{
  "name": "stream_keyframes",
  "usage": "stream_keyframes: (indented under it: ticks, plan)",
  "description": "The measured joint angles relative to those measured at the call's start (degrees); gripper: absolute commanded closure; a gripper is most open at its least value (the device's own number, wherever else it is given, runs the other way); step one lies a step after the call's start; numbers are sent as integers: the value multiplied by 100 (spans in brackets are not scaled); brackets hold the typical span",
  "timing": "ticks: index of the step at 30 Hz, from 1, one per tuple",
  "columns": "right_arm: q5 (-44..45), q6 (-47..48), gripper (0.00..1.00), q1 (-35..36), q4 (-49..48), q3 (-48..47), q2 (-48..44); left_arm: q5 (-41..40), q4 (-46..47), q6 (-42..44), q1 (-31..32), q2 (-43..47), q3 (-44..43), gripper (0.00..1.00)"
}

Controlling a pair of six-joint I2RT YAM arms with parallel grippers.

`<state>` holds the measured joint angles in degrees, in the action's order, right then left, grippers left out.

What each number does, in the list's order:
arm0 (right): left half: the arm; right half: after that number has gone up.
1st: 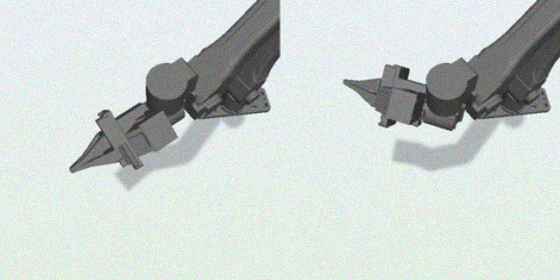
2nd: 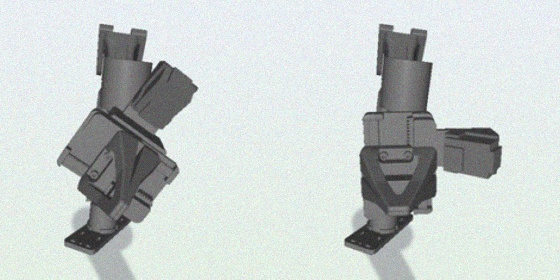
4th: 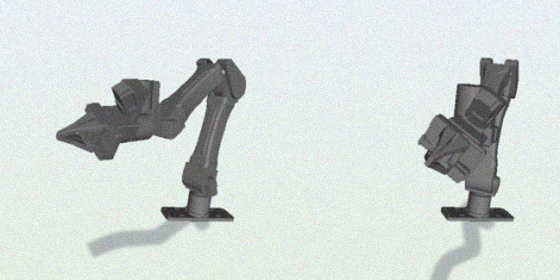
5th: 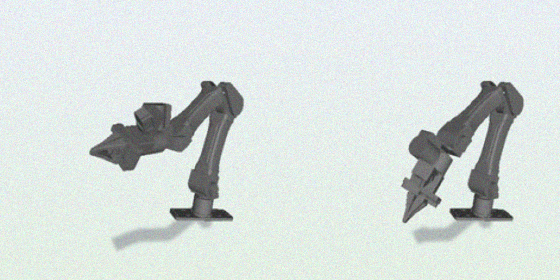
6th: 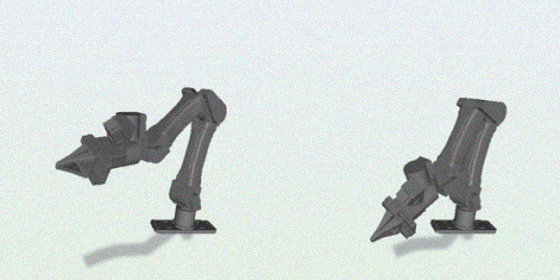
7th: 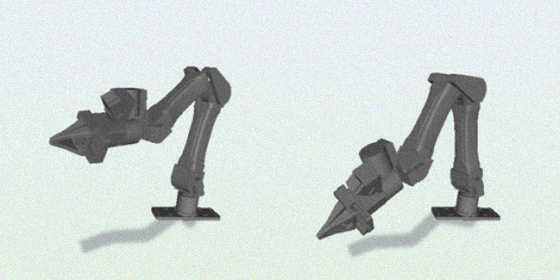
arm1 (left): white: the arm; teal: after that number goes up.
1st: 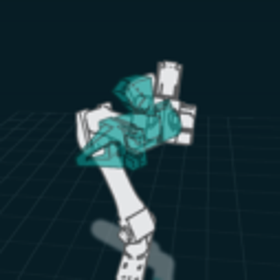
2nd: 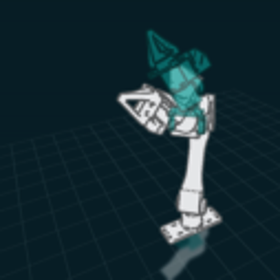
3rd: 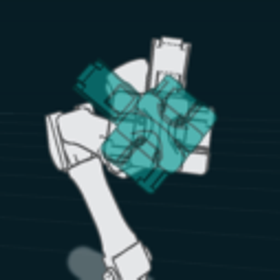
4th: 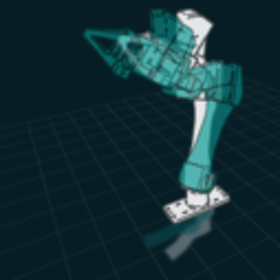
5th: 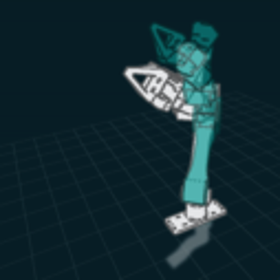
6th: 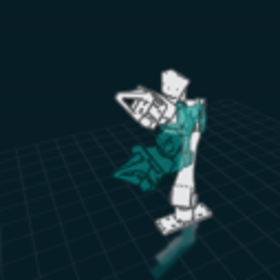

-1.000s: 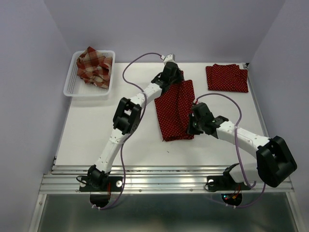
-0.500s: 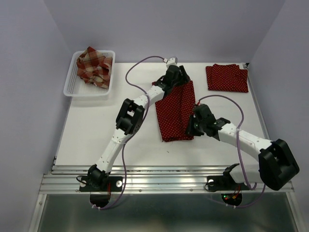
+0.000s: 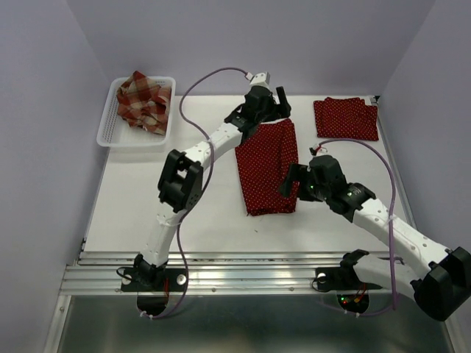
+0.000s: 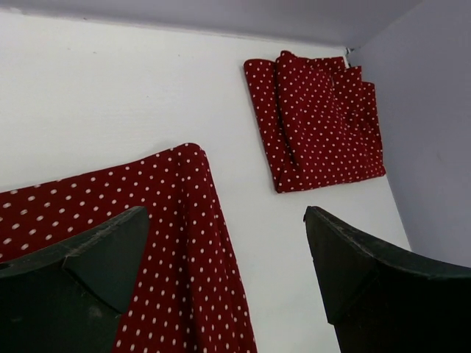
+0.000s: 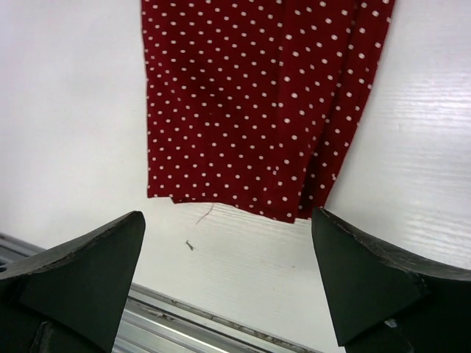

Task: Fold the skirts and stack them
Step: Fold the skirt

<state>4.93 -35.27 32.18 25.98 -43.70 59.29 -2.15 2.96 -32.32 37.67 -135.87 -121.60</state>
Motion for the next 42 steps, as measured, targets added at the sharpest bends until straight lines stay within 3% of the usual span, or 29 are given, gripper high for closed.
stream_keyframes:
  ticks: [4, 9, 19, 28, 42]
  plan:
    - [-494, 201, 0, 0, -219, -254, 267, -413, -94, 212, -26, 1432, 1095, 1]
    - [-946, 522, 0, 0, -632, -852, 1412, -767, -249, 136, -271, 2927, 2669, 1]
    - [-988, 984, 0, 0, -892, -2465, 3864, -1071, -791, -354, -1711, 3670, 5414, 1]
    - [-195, 977, 0, -87, -697, -2612, 4446, -1078, -678, -424, -1661, 4481, 5635, 1]
    - [240, 719, 0, -715, -636, -1961, 4085, -728, -579, -420, -1582, 4398, 5576, 1]
